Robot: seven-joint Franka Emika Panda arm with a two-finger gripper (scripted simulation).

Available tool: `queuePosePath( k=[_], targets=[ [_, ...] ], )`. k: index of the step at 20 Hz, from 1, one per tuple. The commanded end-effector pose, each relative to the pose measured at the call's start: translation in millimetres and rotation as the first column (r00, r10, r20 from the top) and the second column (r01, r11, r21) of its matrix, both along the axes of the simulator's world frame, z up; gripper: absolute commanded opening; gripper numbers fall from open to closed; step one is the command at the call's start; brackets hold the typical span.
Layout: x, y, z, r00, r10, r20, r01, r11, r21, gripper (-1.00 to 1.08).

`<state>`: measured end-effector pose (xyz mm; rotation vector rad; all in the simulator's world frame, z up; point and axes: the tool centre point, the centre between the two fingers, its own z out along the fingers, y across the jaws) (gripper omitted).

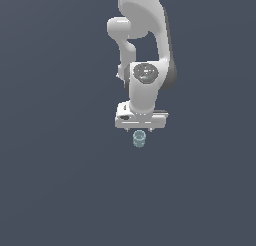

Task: Pick up the object and move it to a goal position.

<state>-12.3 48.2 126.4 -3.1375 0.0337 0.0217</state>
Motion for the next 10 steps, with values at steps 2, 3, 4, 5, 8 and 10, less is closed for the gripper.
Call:
queuePosePath(
  k=[2, 3, 4, 5, 8, 10],
  targets=[
    [-2, 4, -12, 1.0, -0.024, 0.009, 0.024, 1.0, -0.003, 1.0],
    [-2, 5, -15, 1.0, -0.029, 0.01, 0.029, 1.0, -0.003, 1.0],
    [-2, 6, -16, 0.999, -0.032, 0.011, 0.032, 0.999, -0.003, 1.0],
    [-3, 6, -18, 0.999, -0.035, 0.013, 0.035, 0.999, -0.004, 1.0],
    [-3, 7, -20, 0.999, -0.039, 0.014, 0.039, 0.999, -0.004, 1.0],
    [-3, 7, -19, 0.999, -0.036, 0.012, 0.036, 0.999, -0.004, 1.0]
  ],
)
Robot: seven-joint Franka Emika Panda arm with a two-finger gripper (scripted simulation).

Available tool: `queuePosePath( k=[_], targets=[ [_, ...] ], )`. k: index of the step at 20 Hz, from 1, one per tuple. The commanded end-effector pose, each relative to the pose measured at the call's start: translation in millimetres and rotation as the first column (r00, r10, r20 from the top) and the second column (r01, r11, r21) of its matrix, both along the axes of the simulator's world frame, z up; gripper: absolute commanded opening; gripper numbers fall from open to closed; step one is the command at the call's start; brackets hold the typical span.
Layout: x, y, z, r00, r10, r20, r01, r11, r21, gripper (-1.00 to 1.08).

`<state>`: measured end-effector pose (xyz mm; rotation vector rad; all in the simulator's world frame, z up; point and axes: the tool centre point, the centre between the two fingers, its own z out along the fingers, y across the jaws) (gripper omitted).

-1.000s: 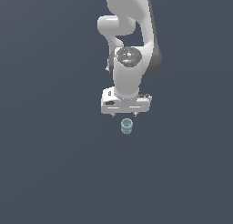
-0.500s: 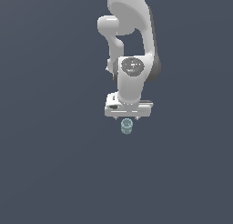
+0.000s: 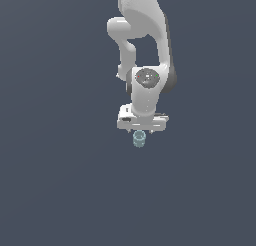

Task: Pick up the object and move it to a goal position.

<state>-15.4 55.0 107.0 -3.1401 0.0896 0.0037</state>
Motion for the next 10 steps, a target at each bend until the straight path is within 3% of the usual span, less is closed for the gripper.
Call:
queuePosePath(
  k=[1, 10],
  targets=[
    [0, 0, -1, 1.0, 0.0, 0.0, 0.0, 1.0, 0.0, 1.0],
    [-1, 0, -40, 1.0, -0.003, 0.002, 0.003, 1.0, 0.0, 1.0]
  ],
)
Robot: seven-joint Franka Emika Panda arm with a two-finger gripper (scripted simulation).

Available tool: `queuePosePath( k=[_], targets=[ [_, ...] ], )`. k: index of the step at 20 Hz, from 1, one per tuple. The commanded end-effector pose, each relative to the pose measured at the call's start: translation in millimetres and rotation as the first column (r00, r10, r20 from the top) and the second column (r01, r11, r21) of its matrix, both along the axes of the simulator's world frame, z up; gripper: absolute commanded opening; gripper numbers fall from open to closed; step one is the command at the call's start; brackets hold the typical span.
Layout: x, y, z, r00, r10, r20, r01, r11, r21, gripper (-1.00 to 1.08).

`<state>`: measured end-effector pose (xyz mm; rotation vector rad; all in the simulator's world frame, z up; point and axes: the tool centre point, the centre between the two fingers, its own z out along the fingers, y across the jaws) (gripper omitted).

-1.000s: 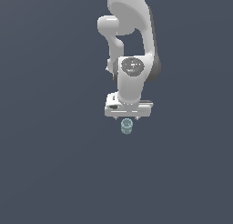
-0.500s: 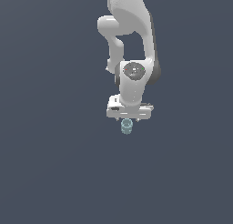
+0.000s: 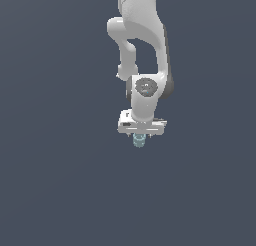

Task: Pick up the object and move it to a goal position.

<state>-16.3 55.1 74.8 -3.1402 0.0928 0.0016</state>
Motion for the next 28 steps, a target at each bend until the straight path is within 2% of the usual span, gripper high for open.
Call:
queuePosePath(
  k=[1, 6, 7, 20, 28],
  targets=[
    [0, 0, -11, 1.0, -0.001, 0.0, 0.001, 1.0, 0.0, 1.0],
    [1, 0, -19, 1.0, -0.001, 0.001, 0.001, 1.0, 0.0, 1.0],
    [1, 0, -19, 1.0, -0.001, 0.001, 0.001, 1.0, 0.0, -1.0],
    [2, -3, -15, 1.0, -0.001, 0.002, 0.001, 1.0, 0.0, -1.0],
    [13, -35, 18, 1.0, -0.001, 0.002, 0.001, 1.0, 0.0, -1.0]
  ],
)
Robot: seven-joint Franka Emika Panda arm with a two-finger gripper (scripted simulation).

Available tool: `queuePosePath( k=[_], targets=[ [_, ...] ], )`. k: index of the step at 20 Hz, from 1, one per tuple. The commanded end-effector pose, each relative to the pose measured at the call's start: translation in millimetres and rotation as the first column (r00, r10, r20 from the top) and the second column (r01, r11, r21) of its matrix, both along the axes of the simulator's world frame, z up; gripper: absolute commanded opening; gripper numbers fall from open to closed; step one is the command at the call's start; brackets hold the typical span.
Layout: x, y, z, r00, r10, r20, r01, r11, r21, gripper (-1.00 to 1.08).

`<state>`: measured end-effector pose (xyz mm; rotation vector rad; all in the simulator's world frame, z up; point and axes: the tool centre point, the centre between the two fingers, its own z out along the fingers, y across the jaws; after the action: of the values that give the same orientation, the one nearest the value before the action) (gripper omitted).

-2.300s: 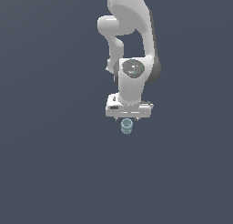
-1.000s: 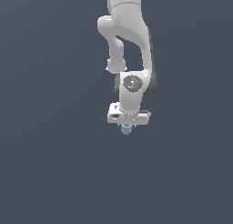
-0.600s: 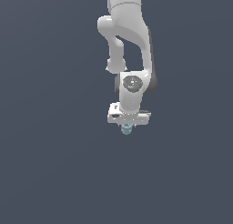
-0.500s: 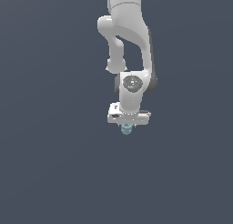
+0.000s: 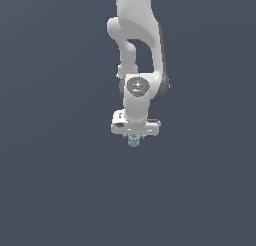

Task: Pick up the object and move it to a goal position.

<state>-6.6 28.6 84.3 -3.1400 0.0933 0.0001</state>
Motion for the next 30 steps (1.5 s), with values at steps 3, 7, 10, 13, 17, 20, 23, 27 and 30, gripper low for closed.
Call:
queuePosePath(
  k=[3, 7, 10, 13, 17, 20, 23, 27, 30],
  targets=[
    [10, -29, 29, 1.0, -0.001, 0.001, 0.001, 1.0, 0.001, -1.0],
    [20, -60, 61, 1.0, -0.001, 0.001, 0.001, 1.0, 0.001, -1.0],
    [28, -85, 86, 1.0, -0.001, 0.001, 0.001, 1.0, 0.001, -1.0],
    [37, -110, 112, 1.0, -0.001, 0.001, 0.001, 1.0, 0.001, -1.0],
    [49, -142, 144, 1.0, -0.001, 0.001, 0.001, 1.0, 0.001, -1.0],
    [57, -162, 165, 1.0, 0.0, 0.0, 0.0, 1.0, 0.001, -1.0],
    [64, -181, 184, 1.0, 0.0, 0.0, 0.0, 1.0, 0.001, -1.0],
    [73, -201, 205, 1.0, 0.0, 0.0, 0.0, 1.0, 0.0, -1.0],
    [78, -215, 218, 1.0, 0.0, 0.0, 0.0, 1.0, 0.0, -1.0]
  ],
)
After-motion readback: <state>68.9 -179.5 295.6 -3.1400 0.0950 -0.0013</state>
